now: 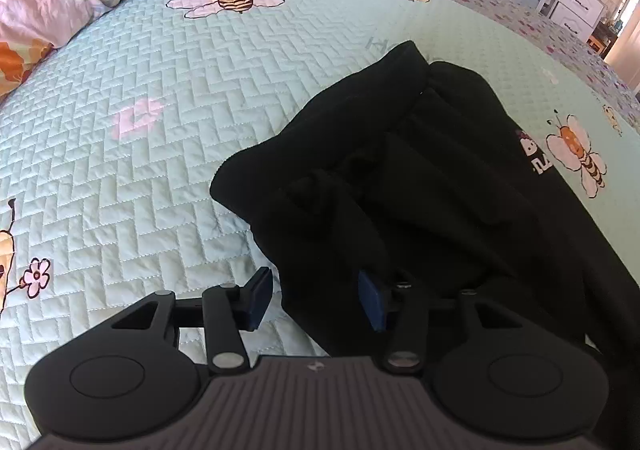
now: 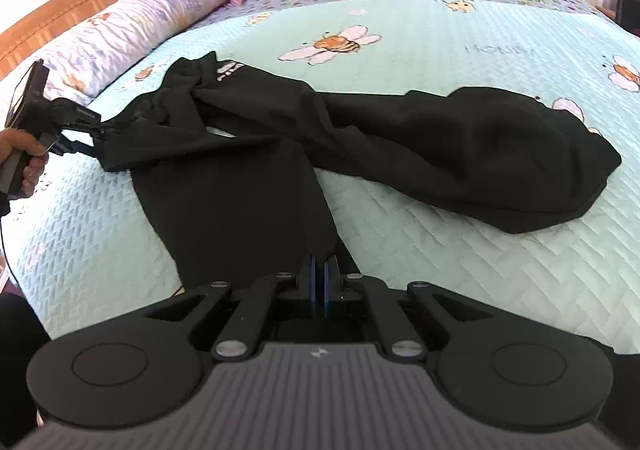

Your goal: Fold clothes

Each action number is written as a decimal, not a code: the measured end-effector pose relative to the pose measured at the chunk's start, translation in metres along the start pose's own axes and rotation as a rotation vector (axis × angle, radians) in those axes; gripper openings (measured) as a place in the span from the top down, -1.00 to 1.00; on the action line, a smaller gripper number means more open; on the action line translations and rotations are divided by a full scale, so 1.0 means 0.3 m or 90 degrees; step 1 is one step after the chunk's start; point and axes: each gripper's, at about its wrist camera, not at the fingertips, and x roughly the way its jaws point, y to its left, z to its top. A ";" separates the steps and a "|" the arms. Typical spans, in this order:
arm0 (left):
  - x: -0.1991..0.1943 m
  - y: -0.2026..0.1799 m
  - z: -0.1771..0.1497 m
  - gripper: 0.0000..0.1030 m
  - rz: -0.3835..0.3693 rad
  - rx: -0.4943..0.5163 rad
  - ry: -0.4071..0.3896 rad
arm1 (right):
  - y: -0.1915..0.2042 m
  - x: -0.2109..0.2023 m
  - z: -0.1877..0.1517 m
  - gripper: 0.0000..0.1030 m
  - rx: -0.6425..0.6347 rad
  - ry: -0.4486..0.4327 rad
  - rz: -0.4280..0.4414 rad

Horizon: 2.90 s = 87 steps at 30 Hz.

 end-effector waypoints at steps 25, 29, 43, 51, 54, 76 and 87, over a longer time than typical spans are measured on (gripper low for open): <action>0.031 -0.027 0.003 -0.07 0.049 0.016 -0.024 | 0.018 0.071 -0.021 0.66 0.035 0.034 -0.044; 0.026 -0.034 0.000 -0.07 0.054 0.021 -0.027 | 0.023 0.074 -0.025 0.58 0.034 0.035 -0.045; 0.036 -0.038 0.000 -0.10 0.060 0.029 -0.025 | 0.027 0.078 -0.027 0.41 0.040 0.031 -0.039; 0.042 -0.048 -0.007 -0.12 0.070 0.041 -0.030 | 0.032 0.085 -0.031 0.14 0.037 0.026 -0.031; 0.044 -0.050 -0.009 -0.12 0.071 0.045 -0.031 | 0.040 0.089 -0.031 0.05 0.029 0.025 -0.030; 0.078 -0.044 -0.008 -0.27 0.075 0.050 -0.025 | 0.006 0.111 -0.011 -0.09 0.027 0.013 -0.073; 0.025 0.008 0.007 0.62 -0.045 0.019 -0.048 | 0.096 0.003 0.022 0.90 -0.058 -0.052 -0.064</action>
